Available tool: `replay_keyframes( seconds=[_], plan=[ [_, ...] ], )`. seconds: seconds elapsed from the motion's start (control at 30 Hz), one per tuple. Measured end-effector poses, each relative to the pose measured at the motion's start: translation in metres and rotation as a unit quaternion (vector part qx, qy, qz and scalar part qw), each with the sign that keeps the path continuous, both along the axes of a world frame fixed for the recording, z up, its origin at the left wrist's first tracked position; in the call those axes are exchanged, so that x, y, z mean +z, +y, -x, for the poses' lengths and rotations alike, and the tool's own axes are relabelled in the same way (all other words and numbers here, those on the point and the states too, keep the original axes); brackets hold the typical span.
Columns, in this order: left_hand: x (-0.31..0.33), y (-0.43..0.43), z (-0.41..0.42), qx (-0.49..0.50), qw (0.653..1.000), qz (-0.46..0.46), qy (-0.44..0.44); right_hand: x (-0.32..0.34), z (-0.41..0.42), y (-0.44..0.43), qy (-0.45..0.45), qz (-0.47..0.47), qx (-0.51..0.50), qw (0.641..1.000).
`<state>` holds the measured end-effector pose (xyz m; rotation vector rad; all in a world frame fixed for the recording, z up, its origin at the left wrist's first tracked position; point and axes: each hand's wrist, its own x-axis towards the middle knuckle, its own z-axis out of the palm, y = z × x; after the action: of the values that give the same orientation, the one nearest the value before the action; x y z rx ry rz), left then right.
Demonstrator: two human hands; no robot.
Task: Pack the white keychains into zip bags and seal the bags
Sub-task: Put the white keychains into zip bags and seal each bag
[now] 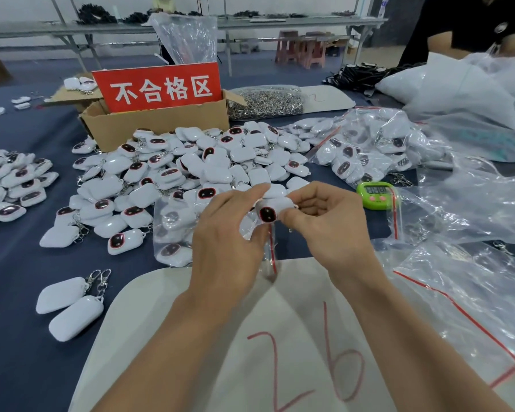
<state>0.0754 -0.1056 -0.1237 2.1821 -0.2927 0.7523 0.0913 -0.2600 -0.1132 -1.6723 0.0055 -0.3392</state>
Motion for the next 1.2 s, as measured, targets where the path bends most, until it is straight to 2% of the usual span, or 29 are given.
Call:
replay_keyframes(
  seconds=[0.1, 0.23, 0.5, 0.67, 0.83, 1.0, 1.2],
  plan=[
    [-0.001, 0.001, 0.0, -0.047, 0.997, -0.059, -0.033, 0.002, 0.002, -0.002, 0.048, -0.068, 0.042, 0.996],
    [-0.002, 0.002, -0.003, -0.067, 0.997, -0.025, -0.035, 0.008, 0.004, -0.002, 0.104, -0.103, 0.086, 0.985],
    [-0.006, 0.001, -0.004, -0.056, 0.997, -0.003, 0.049, 0.01, 0.006, 0.0, 0.103, -0.079, 0.093, 0.987],
    [-0.006, -0.001, -0.002, -0.049, 0.997, -0.01, 0.051, 0.01, 0.007, -0.003, 0.087, -0.005, 0.094, 0.992],
    [-0.003, -0.001, 0.0, -0.07, 0.994, 0.048, 0.064, 0.01, 0.006, -0.004, 0.101, -0.038, 0.069, 0.992],
    [-0.002, 0.0, 0.0, -0.093, 0.995, 0.025, 0.037, 0.011, 0.005, -0.007, 0.117, -0.036, 0.071, 0.99],
    [-0.005, 0.0, 0.001, -0.09, 0.994, 0.039, 0.049, 0.013, 0.008, -0.004, 0.133, -0.06, 0.063, 0.987]
  ],
)
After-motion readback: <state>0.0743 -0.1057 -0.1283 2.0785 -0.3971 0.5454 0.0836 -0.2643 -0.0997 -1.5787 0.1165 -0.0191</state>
